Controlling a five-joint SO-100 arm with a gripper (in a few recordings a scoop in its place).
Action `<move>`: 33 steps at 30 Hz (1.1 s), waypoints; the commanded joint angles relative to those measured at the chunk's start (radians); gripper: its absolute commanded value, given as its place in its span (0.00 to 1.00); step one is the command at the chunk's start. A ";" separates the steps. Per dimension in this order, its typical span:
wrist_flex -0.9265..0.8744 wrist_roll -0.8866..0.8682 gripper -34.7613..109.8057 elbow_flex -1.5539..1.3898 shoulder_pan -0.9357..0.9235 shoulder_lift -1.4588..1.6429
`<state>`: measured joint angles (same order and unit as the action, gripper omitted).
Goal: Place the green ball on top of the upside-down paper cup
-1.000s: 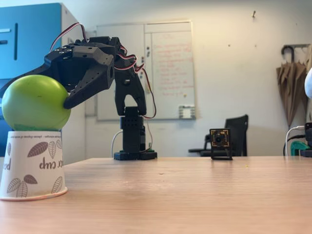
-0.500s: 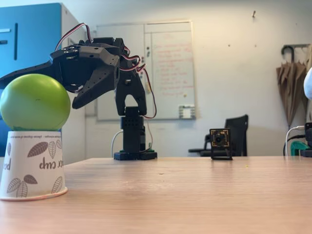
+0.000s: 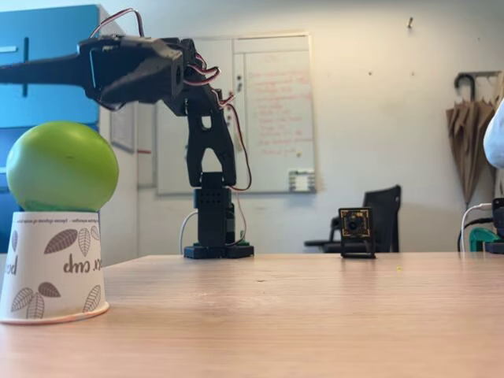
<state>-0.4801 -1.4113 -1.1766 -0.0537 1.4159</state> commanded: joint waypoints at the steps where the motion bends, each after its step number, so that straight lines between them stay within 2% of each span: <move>1: 0.031 -0.005 0.53 -0.071 -0.005 0.202; 8: -0.080 -0.067 0.29 -0.399 0.018 0.598; 12: -0.199 -0.078 0.24 -0.563 0.048 0.790; 26: -0.649 -0.126 0.24 -1.236 0.130 1.333; 33: -0.727 -0.130 0.24 -1.588 0.150 1.557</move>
<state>-1.1965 -1.5355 -2.6753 0.0844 2.9008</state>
